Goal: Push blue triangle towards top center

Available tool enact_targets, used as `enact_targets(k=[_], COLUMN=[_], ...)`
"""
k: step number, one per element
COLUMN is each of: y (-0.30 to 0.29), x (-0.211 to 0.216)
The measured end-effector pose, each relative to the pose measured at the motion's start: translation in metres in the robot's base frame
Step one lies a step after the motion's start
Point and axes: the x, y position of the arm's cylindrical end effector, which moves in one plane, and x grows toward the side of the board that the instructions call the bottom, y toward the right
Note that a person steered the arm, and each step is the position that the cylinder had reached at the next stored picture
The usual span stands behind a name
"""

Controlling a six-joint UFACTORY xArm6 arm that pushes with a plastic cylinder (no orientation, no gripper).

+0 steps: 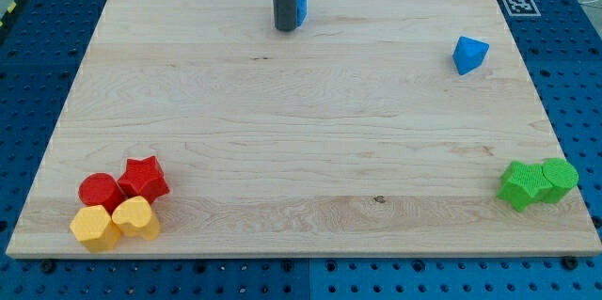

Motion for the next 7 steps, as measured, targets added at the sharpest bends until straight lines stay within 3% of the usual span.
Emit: enact_targets(k=[1,2,3,4,7], y=[0.0,0.02,0.06,0.116,0.325], x=[-0.023,0.005,0.075,0.117,0.122])
